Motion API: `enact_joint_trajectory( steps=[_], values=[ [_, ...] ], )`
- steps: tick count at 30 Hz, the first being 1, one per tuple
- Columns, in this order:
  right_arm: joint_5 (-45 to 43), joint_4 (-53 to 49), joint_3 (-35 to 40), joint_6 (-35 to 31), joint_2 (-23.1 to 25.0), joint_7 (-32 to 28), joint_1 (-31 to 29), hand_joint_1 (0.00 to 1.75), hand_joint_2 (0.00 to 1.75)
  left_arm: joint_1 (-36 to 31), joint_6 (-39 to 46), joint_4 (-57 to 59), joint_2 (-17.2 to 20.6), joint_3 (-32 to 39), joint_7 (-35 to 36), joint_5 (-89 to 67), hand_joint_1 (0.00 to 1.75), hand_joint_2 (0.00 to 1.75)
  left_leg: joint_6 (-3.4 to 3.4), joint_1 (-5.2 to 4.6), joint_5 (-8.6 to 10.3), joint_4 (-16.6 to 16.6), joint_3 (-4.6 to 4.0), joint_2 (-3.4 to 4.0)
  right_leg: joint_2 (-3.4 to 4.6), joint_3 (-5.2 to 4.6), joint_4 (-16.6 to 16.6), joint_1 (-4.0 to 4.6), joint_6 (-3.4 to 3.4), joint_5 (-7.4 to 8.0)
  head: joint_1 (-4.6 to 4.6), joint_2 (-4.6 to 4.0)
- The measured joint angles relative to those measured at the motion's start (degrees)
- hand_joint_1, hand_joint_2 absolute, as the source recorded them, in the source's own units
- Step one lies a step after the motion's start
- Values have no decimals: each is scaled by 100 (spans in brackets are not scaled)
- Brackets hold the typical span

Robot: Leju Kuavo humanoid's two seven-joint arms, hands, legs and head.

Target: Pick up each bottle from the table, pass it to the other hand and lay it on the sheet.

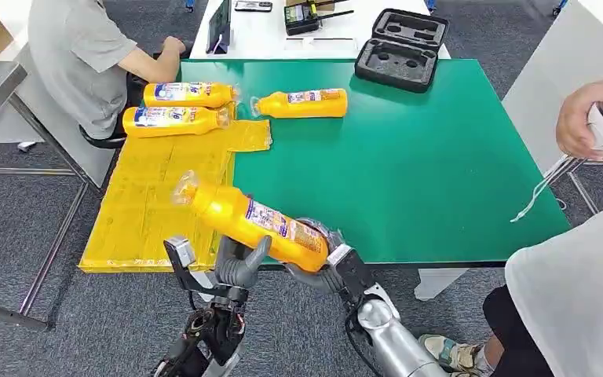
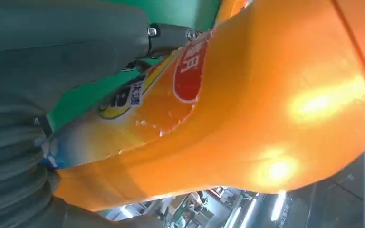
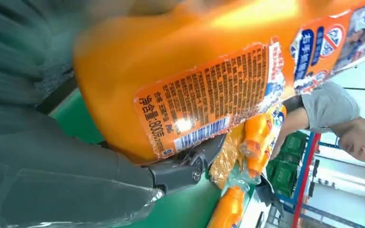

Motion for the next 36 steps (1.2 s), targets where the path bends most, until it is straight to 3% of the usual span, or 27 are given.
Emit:
enact_joint_trajectory(
  steps=[36],
  values=[
    [-70, 413, 31, 147, 52, -2, -297, 164, 175, -12, -5, 2, 0, 66, 0, -44, 0, 175, 0, 0, 1, 0, 0, 0, 0, 0, 0, 0, 0, 0, 0, 0]
  ],
)
